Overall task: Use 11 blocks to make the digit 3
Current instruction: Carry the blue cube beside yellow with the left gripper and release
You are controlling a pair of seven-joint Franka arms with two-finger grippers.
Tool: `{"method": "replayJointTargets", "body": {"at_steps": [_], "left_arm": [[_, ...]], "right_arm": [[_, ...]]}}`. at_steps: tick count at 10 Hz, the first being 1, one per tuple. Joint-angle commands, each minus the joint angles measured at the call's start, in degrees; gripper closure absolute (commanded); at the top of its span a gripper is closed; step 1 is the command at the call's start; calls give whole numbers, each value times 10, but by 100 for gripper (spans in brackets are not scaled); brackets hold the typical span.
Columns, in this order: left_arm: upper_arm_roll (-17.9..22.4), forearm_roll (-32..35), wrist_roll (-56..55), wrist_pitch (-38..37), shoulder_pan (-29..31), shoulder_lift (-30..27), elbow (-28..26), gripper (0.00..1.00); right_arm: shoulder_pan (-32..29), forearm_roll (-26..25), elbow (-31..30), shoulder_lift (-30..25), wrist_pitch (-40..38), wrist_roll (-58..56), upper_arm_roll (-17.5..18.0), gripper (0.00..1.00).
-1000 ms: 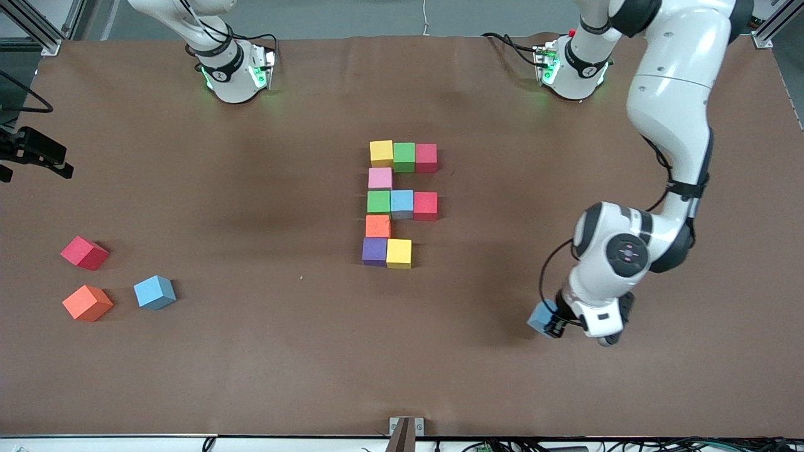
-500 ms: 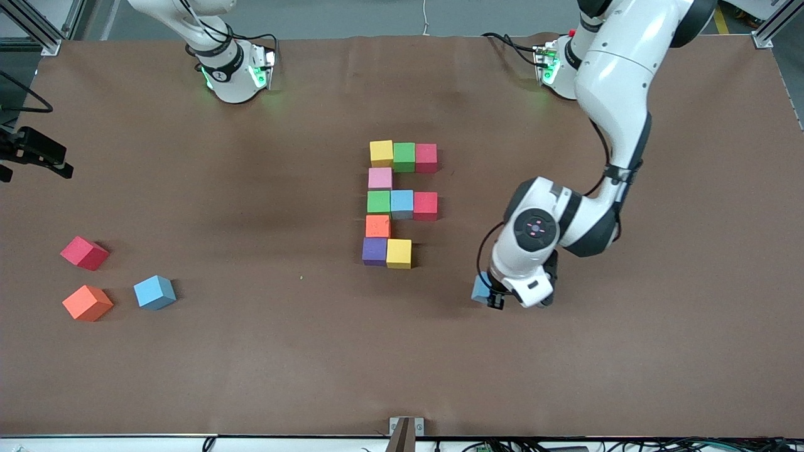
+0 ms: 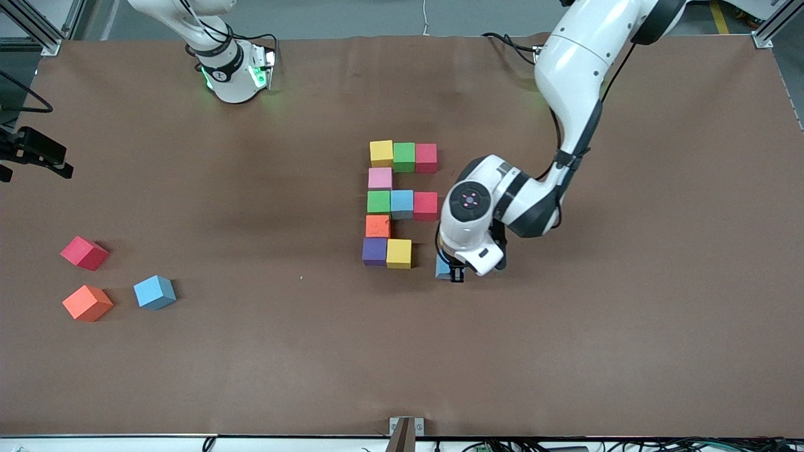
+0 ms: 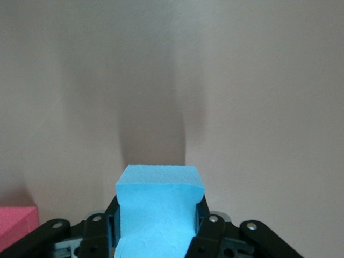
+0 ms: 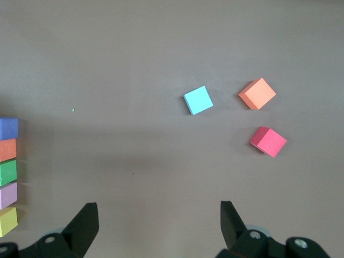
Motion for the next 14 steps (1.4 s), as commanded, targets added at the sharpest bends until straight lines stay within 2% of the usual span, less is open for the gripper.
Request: {"method": "replayJointTargets", "body": {"at_steps": [1, 4, 8, 14], "left_arm": [[15, 21, -54, -6, -31, 20, 14, 73], [15, 21, -102, -6, -48, 27, 14, 73], [17, 28, -104, 2, -69, 29, 15, 73], [18, 60, -103, 31, -68, 46, 28, 73]], "right_arm": [[-3, -1, -2, -9, 16, 8, 2, 0], [-16, 2, -2, -11, 8, 6, 2, 0], [-13, 1, -2, -10, 12, 5, 4, 0], [-14, 3, -3, -11, 11, 8, 4, 0]]}}
